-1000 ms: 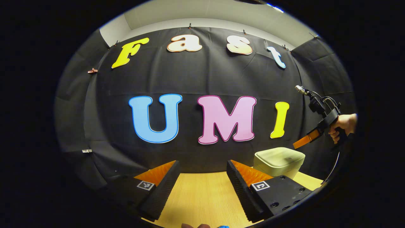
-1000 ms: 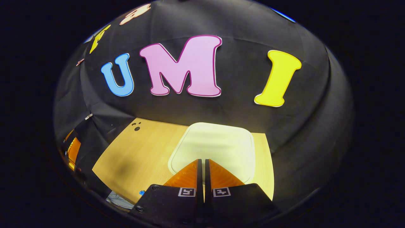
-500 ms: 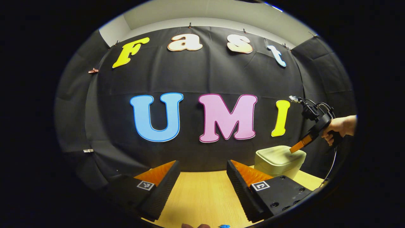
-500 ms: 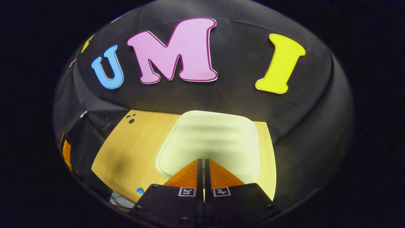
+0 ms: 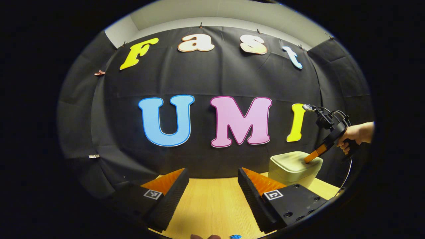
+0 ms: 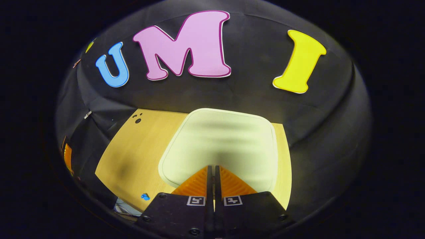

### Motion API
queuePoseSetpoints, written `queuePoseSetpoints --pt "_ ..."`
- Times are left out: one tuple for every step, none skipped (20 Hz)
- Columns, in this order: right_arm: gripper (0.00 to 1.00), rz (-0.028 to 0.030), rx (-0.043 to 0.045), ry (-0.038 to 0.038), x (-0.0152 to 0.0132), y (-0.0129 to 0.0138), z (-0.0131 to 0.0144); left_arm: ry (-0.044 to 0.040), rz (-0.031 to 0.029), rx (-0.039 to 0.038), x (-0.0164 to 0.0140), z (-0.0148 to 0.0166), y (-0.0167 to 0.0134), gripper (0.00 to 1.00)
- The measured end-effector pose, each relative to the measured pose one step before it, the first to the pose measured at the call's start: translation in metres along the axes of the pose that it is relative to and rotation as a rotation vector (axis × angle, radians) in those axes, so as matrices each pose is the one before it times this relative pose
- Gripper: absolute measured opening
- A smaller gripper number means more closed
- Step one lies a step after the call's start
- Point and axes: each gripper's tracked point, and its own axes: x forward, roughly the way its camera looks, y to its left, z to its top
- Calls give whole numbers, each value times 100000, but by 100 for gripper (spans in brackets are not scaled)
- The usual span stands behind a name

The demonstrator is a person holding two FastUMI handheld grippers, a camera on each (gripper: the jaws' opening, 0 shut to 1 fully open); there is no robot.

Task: Press the lid of the desktop garbage bin to open it, pick up the crumpled paper on the desktop and throw it into the bin, then pick up the pop can on the desktop and drop it into the bin, and finally close the garbage bin lid.

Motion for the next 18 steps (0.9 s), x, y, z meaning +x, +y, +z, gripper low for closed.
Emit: queuePoseSetpoints --pt "5 1045 -253 772 111 35 -217 -222 134 -125 -147 -104 76 96" --pt "5 969 -538 -380 -131 17 -143 15 47 -145 114 60 6 96" --pt "5 702 598 -1007 175 -117 181 -107 350 -111 -33 -47 86 95" --pt "5 407 1721 -170 -253 -12 -44 181 58 -228 119 12 23 95" --pt "5 185 1623 -1888 -157 51 413 224 -246 -365 -123 -263 -52 95" --pt "5 -1507 1156 -2293 -233 -190 487 379 -128 -173 82 -21 -78 96" --pt "5 -2465 -860 -1321 -470 -525 332 149 158 -106 -73 -146 115 96" --pt "5 -445 -643 -2203 17 143 129 -126 73 -91 101 190 52 96" --pt "5 -281 -44 -2233 -399 143 551 -38 -66 133 -124 -102 -77 96" --pt "5 345 -230 -2305 -130 35 414 -104 -84 321 164 224 2 95" --pt "5 -153 -211 -2916 -391 14 724 -80 -173 323 -116 -107 -25 95" --pt "5 -287 -78 -3660 -416 -7 831 -18 -139 96 133 199 5 96" --pt "5 69 182 -4176 -309 19 1017 -8 -193 -134 -114 -107 -99 95" --pt "5 -338 553 -4004 -537 -46 1089 43 -153 -212 117 69 -27 95" --pt "5 -225 503 -3458 -518 6 813 98 -120 -80 -209 -106 -11 95" --pt "5 -233 208 -2931 -463 -17 767 121 -279 59 50 6 -67 95" --pt "5 -838 -169 -3008 -323 -139 687 186 -121 257 -112 -150 -34 96" --pt "5 -410 -179 -2657 -449 -62 605 519 -317 359 159 -24 -49 96"
